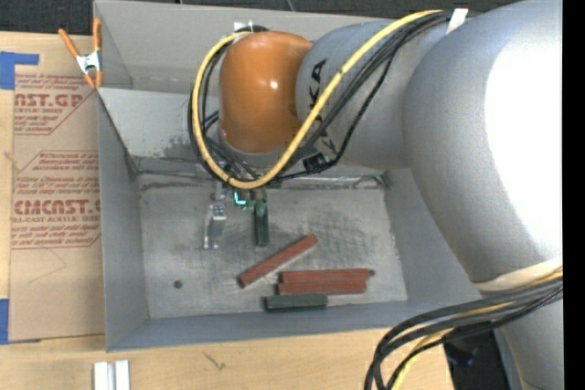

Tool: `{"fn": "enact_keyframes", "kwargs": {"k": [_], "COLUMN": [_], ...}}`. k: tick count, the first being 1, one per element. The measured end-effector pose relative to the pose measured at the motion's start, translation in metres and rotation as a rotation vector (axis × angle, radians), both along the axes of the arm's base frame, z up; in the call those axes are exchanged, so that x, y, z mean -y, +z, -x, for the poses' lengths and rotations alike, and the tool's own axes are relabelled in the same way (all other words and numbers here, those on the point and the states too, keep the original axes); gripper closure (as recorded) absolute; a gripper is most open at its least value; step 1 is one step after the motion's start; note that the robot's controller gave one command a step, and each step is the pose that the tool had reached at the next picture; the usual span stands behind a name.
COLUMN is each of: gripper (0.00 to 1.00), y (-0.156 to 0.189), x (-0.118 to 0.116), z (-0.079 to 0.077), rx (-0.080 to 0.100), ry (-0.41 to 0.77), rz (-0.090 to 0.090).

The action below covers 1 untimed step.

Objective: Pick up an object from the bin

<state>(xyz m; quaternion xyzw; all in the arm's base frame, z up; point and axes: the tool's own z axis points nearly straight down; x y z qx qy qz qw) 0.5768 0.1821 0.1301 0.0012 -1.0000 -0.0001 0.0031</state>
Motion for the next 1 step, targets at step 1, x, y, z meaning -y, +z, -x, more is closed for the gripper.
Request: {"fn": "enact_keyframes", "kwargs": {"k": [1], "gripper": [0.0], "y": [0.0046], "x": [0.0007], "z": [-0.0022], "rx": [0.007], "ry": [-0.002], "rz": [-0.001]}}
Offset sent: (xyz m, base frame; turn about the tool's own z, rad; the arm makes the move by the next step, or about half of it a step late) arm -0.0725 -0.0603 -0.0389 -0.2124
